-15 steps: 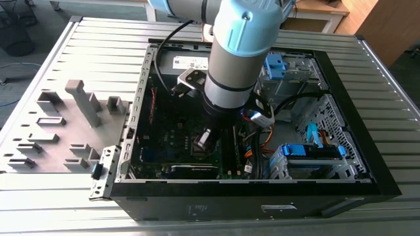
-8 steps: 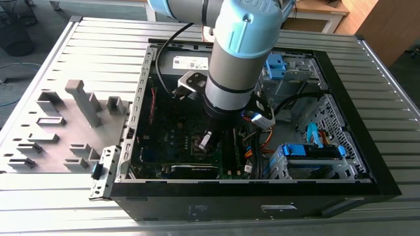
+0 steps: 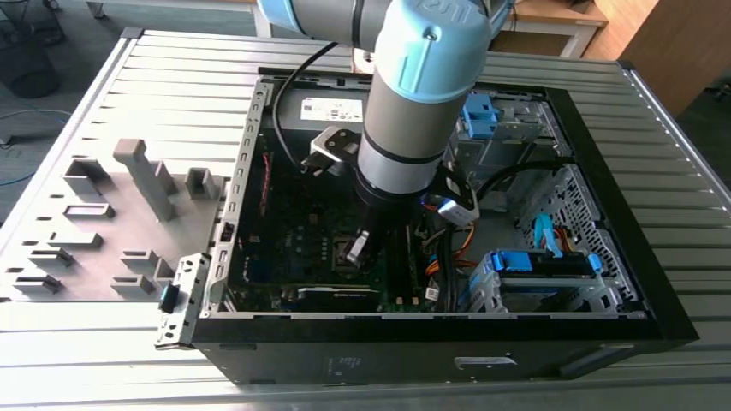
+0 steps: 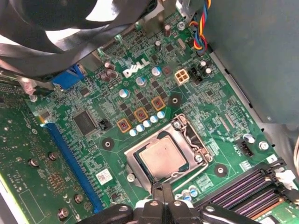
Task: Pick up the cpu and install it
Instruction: 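Install the first cpu locking lever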
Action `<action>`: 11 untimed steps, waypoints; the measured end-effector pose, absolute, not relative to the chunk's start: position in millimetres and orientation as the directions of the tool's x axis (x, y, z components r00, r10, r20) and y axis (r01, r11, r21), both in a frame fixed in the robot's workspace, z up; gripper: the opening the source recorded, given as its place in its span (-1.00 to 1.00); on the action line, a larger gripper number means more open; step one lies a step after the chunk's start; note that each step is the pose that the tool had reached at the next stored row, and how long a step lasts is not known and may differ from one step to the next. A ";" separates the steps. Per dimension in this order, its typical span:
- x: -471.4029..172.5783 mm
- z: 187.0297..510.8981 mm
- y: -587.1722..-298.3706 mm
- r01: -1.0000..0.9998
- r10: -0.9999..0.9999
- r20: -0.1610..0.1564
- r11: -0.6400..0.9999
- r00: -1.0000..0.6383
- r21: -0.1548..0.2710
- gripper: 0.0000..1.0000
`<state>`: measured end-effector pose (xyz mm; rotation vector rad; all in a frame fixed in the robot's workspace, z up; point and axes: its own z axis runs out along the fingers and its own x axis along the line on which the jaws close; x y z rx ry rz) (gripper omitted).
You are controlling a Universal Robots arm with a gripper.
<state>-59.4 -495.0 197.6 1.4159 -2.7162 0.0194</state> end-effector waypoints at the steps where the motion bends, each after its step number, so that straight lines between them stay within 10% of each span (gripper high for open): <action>1: -58.9 196.7 -495.0 -0.819 -0.818 0.075 0.573 -0.570 0.025 -0.79; 11: -53.0 192.9 -495.3 -0.819 -0.818 0.075 0.573 -0.570 0.025 -0.79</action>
